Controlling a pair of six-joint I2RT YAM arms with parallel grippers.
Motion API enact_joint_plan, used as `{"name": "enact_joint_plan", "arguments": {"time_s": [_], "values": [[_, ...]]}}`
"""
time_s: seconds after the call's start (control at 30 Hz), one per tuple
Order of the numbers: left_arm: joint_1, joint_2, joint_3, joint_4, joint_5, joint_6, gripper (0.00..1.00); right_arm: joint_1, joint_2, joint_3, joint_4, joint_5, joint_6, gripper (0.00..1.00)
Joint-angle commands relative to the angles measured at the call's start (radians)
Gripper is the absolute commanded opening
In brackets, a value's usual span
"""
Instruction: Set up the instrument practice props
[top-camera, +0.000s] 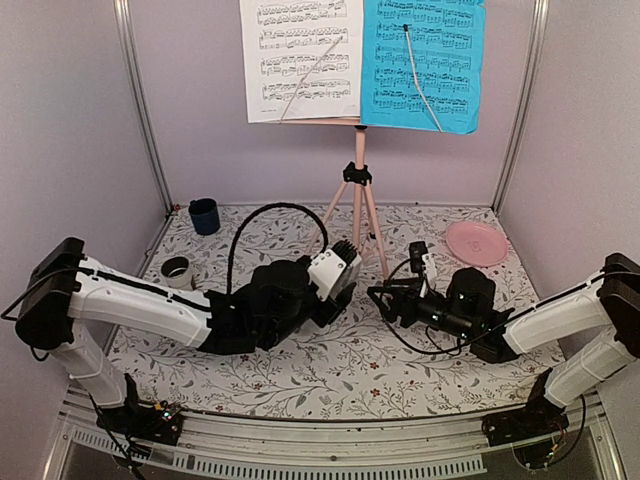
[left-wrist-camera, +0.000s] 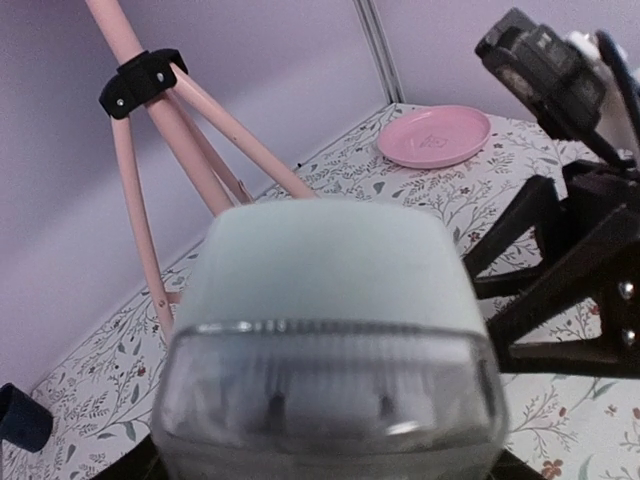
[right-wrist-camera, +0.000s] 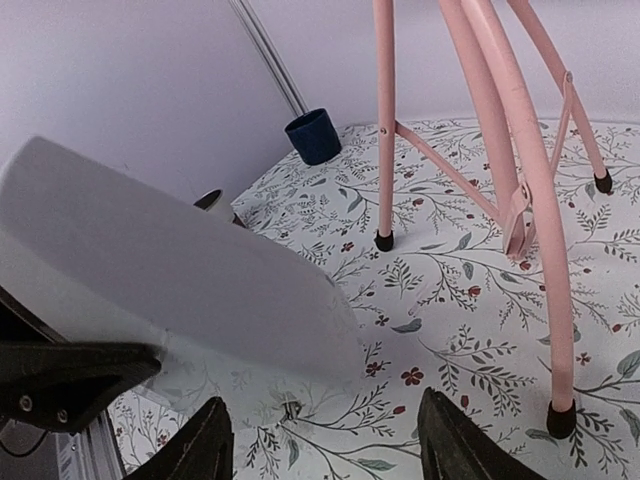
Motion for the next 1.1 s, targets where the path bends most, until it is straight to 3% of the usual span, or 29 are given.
{"name": "enact_joint_plan", "arguments": {"time_s": [0.0,0.17,0.57,0.97,1.07], "values": [[-0.023,-0.065,0.107,-0.066,-0.142,0.049,0.28,0.019,0.061,0.016,0.162,-0.031,-0.046,0.58],[-0.038,-0.072,0.164,-0.101,-0.198,0.043,0.26,0.067,0.156,0.048,0.266,-0.013,-0.074,0.5],[-0.06,-0.116,0.194,-0.102,-0.241,0.026,0.25,0.117,0.298,0.148,0.321,0.052,-0.053,0.47],[-0.063,-0.179,0.15,-0.061,-0.194,0.044,0.23,0.118,0.317,0.16,0.334,0.068,-0.059,0.24],[-0.063,-0.177,0.149,-0.061,-0.195,0.045,0.22,0.12,0.314,0.153,0.349,0.03,-0.077,0.26]]}}
